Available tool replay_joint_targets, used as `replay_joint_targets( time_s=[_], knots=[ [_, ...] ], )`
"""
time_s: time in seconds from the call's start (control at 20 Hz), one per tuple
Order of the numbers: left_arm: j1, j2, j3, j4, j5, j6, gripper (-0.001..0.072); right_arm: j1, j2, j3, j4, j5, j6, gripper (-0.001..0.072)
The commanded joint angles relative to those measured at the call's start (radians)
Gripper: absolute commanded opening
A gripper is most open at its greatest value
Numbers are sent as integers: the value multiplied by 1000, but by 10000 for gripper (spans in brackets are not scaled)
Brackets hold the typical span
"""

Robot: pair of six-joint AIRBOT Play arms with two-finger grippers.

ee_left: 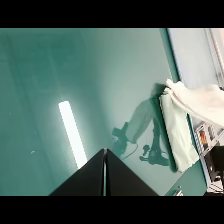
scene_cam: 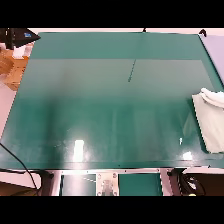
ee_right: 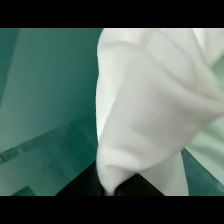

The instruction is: Fold the shirts.

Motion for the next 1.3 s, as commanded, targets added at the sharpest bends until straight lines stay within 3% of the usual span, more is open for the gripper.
replay_joint_targets(
  time_s=[0.0, 0.1, 0.3, 0.45, 0.5, 0.6, 0.65, 0.8, 0.95, 1.0, 1.1, 1.15, 1.25],
  knots=[
    [1, 0, 0, 2, -1, 8, 25, -10, 26, -5, -235, 94, 72, 13],
    [1, 0, 0, 2, -5, 8, 25, -10, 31, -30, -344, 94, 79, 14],
    [1, 0, 0, 2, -5, 8, 25, -10, 30, -229, -414, 83, 79, 15],
    [1, 0, 0, 2, -5, 8, 25, -11, 30, -383, -595, -31, 78, 16],
    [1, 0, 0, 2, -6, 8, 25, -13, 30, -426, -646, -72, 78, 76],
    [1, 0, 0, 2, -7, 8, 25, -14, 30, -477, -709, -145, 79, 435],
    [1, 0, 0, 3, -6, 8, 25, -13, 30, -481, -718, -169, 79, 480],
    [1, 0, 0, 6, -6, 8, 26, -2, 30, -427, -694, -170, 106, 479],
    [1, 0, 0, 6, 9, 18, 26, 59, 30, -280, -513, -170, 116, 468],
    [1, 0, 0, 6, 20, 18, 26, 98, 30, -218, -438, -177, 114, 396],
    [1, 0, 0, 5, 61, 5, 25, 196, 31, -102, -313, -202, 75, 93],
    [1, 1, 0, 5, 84, -13, 25, 252, 32, -54, -273, -213, 52, 15],
    [1, 6, 0, 16, 92, -11, 24, 379, 44, 7, -261, -226, 20, 14]
  ],
)
